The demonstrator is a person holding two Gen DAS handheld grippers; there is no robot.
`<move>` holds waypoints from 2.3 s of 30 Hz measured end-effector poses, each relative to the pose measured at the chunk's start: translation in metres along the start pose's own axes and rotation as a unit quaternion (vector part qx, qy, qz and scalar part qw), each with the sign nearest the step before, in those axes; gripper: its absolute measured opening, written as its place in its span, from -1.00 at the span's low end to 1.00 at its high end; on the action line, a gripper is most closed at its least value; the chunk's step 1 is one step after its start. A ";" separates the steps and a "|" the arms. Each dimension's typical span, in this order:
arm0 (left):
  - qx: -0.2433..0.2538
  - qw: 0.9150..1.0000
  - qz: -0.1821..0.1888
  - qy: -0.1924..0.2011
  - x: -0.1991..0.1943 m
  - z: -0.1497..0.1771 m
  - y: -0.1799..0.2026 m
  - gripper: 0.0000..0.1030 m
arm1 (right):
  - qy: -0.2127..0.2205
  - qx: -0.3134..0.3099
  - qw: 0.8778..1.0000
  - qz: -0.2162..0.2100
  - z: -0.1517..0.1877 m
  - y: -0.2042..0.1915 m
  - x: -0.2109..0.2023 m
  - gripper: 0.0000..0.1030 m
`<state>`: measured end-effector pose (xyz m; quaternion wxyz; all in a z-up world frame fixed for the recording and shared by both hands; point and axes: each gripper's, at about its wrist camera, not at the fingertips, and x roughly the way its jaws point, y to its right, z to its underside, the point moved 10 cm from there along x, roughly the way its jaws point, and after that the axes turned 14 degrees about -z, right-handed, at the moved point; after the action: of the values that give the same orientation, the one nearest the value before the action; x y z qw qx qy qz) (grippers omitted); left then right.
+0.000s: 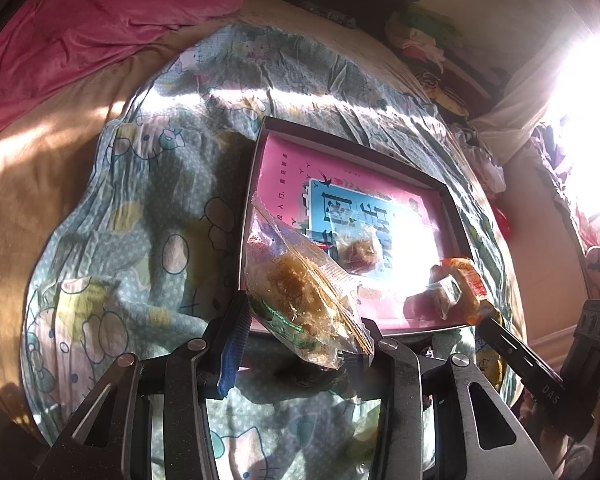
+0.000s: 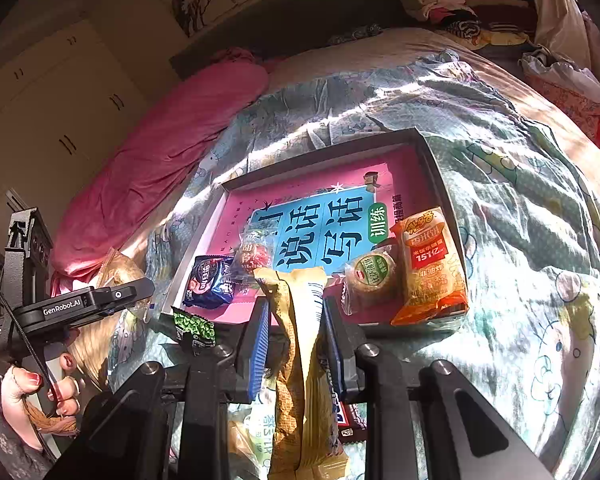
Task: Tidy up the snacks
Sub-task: 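Carry the bread bag with left tool while right tool carries yellow snack over tray, then lower bread bag into tray with left tool while right tool lowers yellow snack there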
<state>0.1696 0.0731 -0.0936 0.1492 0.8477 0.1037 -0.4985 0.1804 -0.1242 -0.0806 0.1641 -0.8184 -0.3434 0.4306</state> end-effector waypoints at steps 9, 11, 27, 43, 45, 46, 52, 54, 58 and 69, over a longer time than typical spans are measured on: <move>0.022 0.999 -0.029 -0.002 0.023 -0.003 0.006 -0.15 | 0.013 0.006 1.000 0.008 -0.008 0.006 -0.005 -0.48; 0.029 0.999 -0.033 -0.002 0.026 -0.001 0.008 -0.15 | 0.016 0.007 1.000 0.010 -0.009 0.006 -0.007 -0.48; 0.043 0.998 -0.041 -0.010 0.034 0.006 0.014 -0.15 | 0.028 0.007 0.999 0.028 -0.021 0.017 -0.009 -0.48; 0.052 0.998 -0.042 -0.020 0.044 0.009 0.020 -0.15 | 0.032 0.025 0.998 0.054 -0.033 0.046 -0.003 -0.48; 0.053 0.997 -0.042 -0.022 0.045 0.010 0.021 -0.15 | 0.026 0.018 0.998 0.053 -0.034 0.043 0.004 -0.48; 0.052 0.997 -0.042 -0.023 0.046 0.010 0.021 -0.15 | 0.022 0.015 0.998 0.051 -0.034 0.041 0.007 -0.48; 0.049 0.998 -0.039 -0.023 0.045 0.011 0.019 -0.15 | -0.002 -0.016 0.999 0.049 -0.033 0.029 0.031 -0.48; 0.049 0.998 -0.038 -0.024 0.044 0.011 0.019 -0.15 | -0.015 -0.027 0.998 0.050 -0.033 0.025 0.040 -0.48; 0.049 0.998 -0.037 -0.024 0.044 0.012 0.019 -0.15 | -0.042 -0.057 0.996 0.055 -0.028 0.016 0.058 -0.48; 0.048 0.998 -0.032 -0.019 0.040 0.013 0.018 -0.15 | -0.084 -0.092 0.992 0.035 -0.005 -0.007 0.081 -0.48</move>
<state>0.1844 0.0527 -0.1314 0.0939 0.8403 0.1036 -0.5237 0.2134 -0.0623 -0.1223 0.0438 -0.8022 -0.3651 0.4704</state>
